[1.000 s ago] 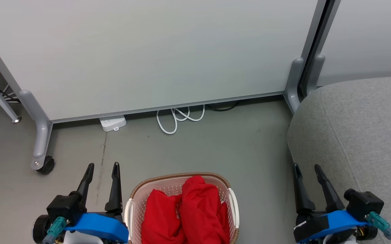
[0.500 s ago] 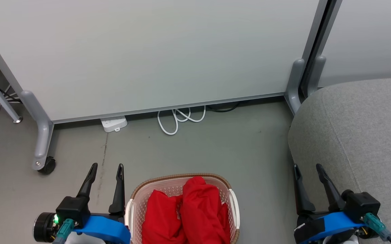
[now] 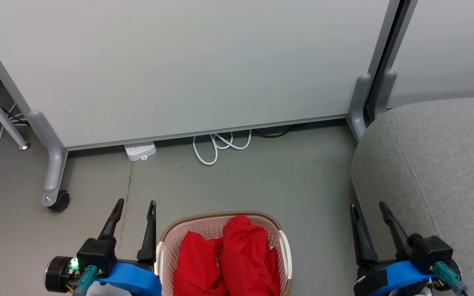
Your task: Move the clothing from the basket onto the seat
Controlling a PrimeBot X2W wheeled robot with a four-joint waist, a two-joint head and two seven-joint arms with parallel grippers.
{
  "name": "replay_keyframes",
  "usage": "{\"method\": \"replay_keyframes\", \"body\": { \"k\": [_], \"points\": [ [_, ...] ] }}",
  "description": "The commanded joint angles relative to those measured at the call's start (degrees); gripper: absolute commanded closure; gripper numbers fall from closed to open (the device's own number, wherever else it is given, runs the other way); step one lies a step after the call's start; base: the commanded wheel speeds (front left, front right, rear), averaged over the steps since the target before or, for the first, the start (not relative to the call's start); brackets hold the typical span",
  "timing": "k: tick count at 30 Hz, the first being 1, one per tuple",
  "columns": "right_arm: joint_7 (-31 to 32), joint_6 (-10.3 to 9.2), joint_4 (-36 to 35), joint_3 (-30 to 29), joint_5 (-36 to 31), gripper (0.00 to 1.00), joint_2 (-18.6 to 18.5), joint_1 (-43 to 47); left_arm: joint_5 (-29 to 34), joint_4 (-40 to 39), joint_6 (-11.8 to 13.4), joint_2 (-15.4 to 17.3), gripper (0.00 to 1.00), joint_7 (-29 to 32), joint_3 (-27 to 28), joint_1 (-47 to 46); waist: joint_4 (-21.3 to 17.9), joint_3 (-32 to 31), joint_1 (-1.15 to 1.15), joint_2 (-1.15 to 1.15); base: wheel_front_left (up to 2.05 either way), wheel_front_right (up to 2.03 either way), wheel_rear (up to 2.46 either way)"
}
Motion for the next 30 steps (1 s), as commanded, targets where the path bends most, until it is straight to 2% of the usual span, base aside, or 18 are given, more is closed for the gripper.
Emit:
{"method": "replay_keyframes", "body": {
  "k": [1, 23, 30],
  "points": [
    [-0.06, -0.02, 0.24, 0.06, -0.20, 0.00, -0.27, -0.14, -0.43, 0.30, 0.03, 0.29, 0.00, -0.28, 0.07, -0.48, 0.06, -0.02, 0.00, 0.00, 0.00, 0.00, 0.00],
    [-0.06, -0.02, 1.44, 0.25, -0.09, 0.00, -0.27, -0.64, -2.02, 2.15, -0.30, 0.28, 0.00, -0.25, -0.33, -0.99, 0.50, 0.18, 0.00, 0.00, 0.00, 0.00, 0.00],
    [-0.06, -0.02, 1.17, 0.42, -0.33, 0.00, -0.27, -1.79, -2.24, 2.87, -1.04, 0.26, 0.00, -0.24, -1.94, -3.93, -0.16, 2.66, 0.00, 0.00, 0.00, 0.00, 0.00]
  ]
}}
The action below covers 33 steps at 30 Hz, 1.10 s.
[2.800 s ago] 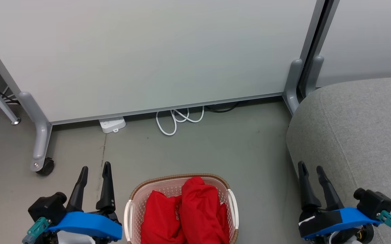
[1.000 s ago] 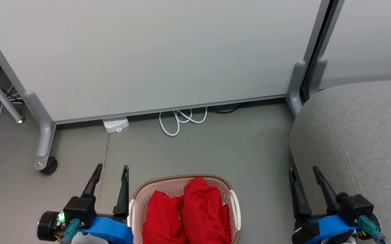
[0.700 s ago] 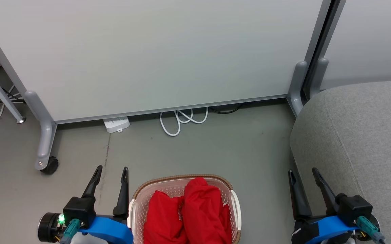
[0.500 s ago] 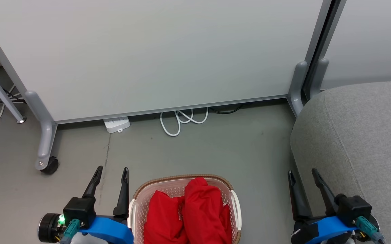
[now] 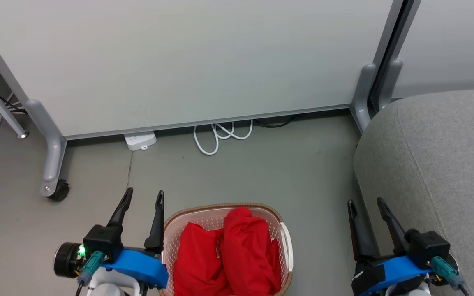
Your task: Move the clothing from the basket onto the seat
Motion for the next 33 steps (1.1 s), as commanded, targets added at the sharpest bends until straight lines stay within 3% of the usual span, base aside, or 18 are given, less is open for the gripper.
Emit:
{"method": "replay_keyframes", "body": {
  "k": [1, 14, 33],
  "points": [
    [-0.06, -0.02, -0.17, 0.08, -0.41, 0.00, -0.26, -0.96, 0.03, 0.68, -0.57, 0.24, 0.00, -0.20, -0.40, -1.81, -0.60, 1.52, 0.00, 0.00, 0.00, 0.00, 0.00],
    [-0.06, -0.02, -1.54, 1.70, -0.55, 0.00, -0.25, -7.33, 2.23, 12.96, -3.98, 0.44, 0.00, -0.20, -3.99, -14.96, -5.70, 11.94, 0.00, 0.00, 0.00, 0.00, 0.00],
    [-0.06, -0.02, -5.27, 4.49, 1.33, 0.00, -0.22, -18.91, 4.36, 31.48, -5.30, 4.12, 0.00, -0.20, -12.50, -31.71, -12.30, 28.98, 0.00, 0.00, 0.00, 0.00, 0.00]
  ]
}}
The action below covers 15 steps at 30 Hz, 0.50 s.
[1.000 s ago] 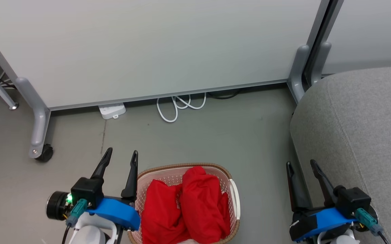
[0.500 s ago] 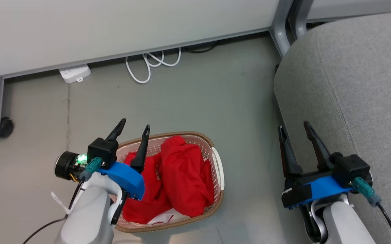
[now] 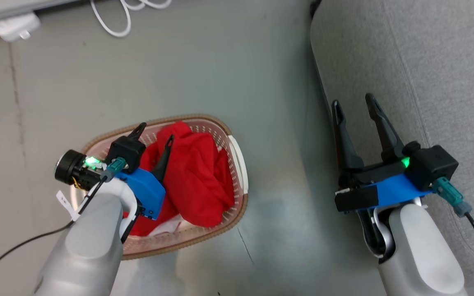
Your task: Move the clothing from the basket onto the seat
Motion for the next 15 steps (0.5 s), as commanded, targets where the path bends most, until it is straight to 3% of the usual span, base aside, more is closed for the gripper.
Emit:
{"method": "replay_keyframes", "body": {
  "k": [1, 15],
  "points": [
    [-0.06, -0.02, -0.44, 0.21, 0.24, 0.00, -0.14, -1.63, 0.13, 0.85, -0.21, 0.60, 0.00, -0.18, -0.82, -1.40, -1.53, 3.53, -0.01, 0.00, 0.00, 0.00, 0.00],
    [-0.06, -0.03, -2.95, 1.41, 0.15, 0.00, -0.14, -8.63, -3.02, 8.61, -0.23, 3.68, 0.00, -0.19, -9.25, -9.81, -2.82, 15.26, -0.01, 0.00, 0.00, 0.00, 0.00]
  ]
}}
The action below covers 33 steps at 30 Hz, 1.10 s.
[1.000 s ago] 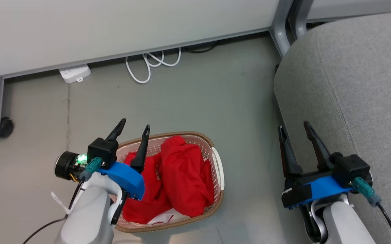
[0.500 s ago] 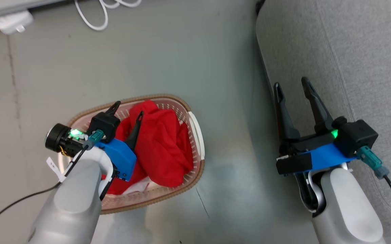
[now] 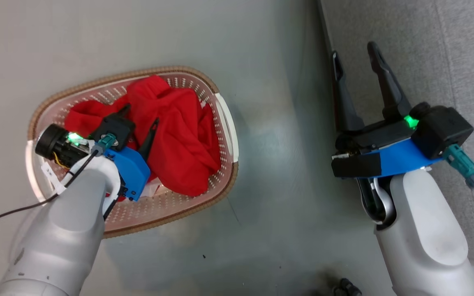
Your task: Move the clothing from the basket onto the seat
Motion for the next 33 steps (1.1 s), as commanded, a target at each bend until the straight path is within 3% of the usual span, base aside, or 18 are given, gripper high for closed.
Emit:
{"method": "replay_keyframes", "body": {
  "k": [1, 21, 31, 32, 33],
  "points": [
    [-0.06, -0.03, -0.50, 0.17, 0.23, 0.00, -0.16, -1.38, -0.56, 0.63, -0.22, 0.41, 0.00, -0.18, -0.88, -1.28, -0.47, 2.24, -0.01, 0.00, 0.00, 0.00, 0.00],
    [-0.06, -0.03, -1.96, 0.13, 0.25, 0.00, -0.16, -4.13, -4.21, 8.83, -0.11, 0.89, 0.00, -0.12, -12.05, -8.97, -1.27, 9.99, -0.01, 0.00, 0.00, 0.00, 0.00],
    [-0.06, -0.03, -2.29, -0.18, 0.28, 0.00, -0.16, -3.82, -6.09, 11.48, -0.11, 0.04, 0.00, 2.73, -16.70, -10.40, -1.21, 11.39, -0.01, 0.00, 0.00, 0.00, 0.00],
    [-0.06, -0.04, -2.25, -0.20, 0.24, 0.00, -0.16, -3.89, -6.22, 11.61, -0.11, -0.05, 0.53, 3.21, -17.25, -10.32, -1.19, 11.44, -0.01, 0.00, 0.00, 0.00, 0.00],
    [-0.06, -0.03, -2.22, -0.25, 0.19, 0.00, -0.16, -3.95, -6.41, 11.71, -0.11, -0.15, 0.84, 3.44, -17.74, -10.38, -1.15, 11.47, -0.01, 0.00, 0.00, 0.00, 0.00]
  ]
}}
